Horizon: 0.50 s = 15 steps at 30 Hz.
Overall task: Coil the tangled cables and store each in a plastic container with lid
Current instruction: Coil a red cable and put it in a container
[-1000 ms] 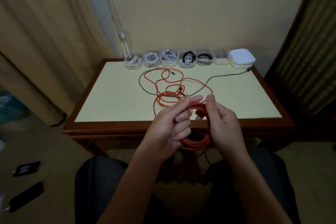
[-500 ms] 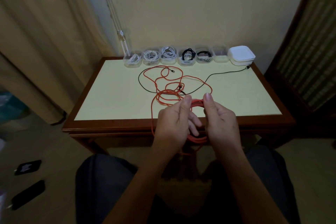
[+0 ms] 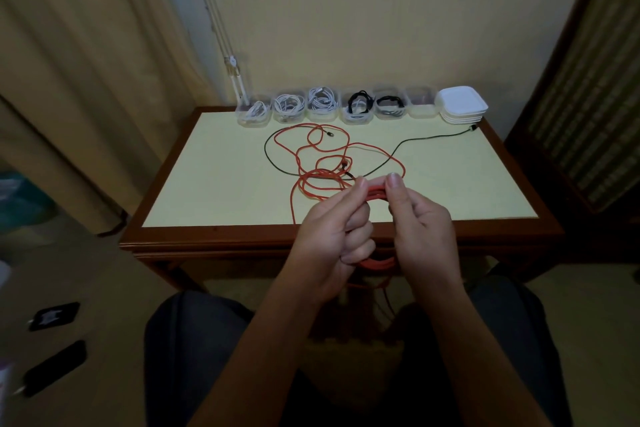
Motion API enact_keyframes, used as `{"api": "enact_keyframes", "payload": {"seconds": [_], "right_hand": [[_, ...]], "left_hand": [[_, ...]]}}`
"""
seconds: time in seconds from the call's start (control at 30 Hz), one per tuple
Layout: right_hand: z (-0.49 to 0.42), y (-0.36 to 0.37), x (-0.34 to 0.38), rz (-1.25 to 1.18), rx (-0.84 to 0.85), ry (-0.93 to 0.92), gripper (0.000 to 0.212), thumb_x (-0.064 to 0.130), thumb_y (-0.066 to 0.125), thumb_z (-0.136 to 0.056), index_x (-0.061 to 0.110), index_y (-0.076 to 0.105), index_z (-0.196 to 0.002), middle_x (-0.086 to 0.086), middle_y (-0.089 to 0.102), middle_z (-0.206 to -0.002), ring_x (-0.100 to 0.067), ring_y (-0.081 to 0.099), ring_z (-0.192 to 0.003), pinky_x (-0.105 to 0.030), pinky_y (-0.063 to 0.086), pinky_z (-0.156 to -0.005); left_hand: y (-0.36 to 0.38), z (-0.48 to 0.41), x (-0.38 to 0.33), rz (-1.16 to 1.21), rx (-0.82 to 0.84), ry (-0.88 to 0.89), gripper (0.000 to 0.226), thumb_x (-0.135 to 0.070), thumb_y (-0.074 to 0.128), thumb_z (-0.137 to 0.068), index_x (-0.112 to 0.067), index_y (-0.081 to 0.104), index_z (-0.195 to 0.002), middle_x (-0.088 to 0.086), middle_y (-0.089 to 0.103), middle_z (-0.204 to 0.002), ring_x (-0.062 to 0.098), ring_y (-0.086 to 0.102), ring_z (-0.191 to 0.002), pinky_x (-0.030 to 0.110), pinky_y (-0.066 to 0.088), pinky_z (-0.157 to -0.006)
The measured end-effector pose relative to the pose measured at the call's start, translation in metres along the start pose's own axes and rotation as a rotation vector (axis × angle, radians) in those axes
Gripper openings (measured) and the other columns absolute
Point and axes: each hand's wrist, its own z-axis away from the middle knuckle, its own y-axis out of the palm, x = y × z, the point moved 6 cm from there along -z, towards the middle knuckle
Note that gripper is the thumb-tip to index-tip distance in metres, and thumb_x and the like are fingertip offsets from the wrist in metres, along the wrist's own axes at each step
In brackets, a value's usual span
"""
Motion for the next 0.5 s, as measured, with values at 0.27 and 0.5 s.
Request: {"api": "enact_keyframes", "payload": {"seconds": [0.27, 0.5], "right_hand": [[-0.007, -0.024, -0.008, 0.1, -0.003, 0.036, 0.046, 0.049, 0.054, -0.099, 0.014, 0.062, -0.071, 0.005, 0.052, -0.056, -0.007, 0.048, -0.055, -0.017, 0.038, -0.051], [-0.013, -0.048, -0.024, 0.147, -0.015, 0.044, 0.027, 0.036, 0.068, -0.094, 0.015, 0.062, -0.078, -0.005, 0.049, -0.065, -0.011, 0.05, -0.065, -0.012, 0.045, -0.063]], "left_hand": [[-0.031, -0.005, -0.028, 0.395, -0.102, -0.006, 0.034, -0.029, 0.049, -0.1, -0.005, 0.065, -0.117, -0.009, 0.024, -0.046, 0.004, 0.012, -0.035, 0.017, 0.016, -0.028], [-0.079, 0.0, -0.071, 0.631, -0.17, 0.169, 0.035, -0.031, 0.048, -0.104, -0.005, 0.065, -0.121, -0.008, 0.029, -0.052, 0.007, 0.024, -0.034, 0.022, 0.026, -0.032]]}}
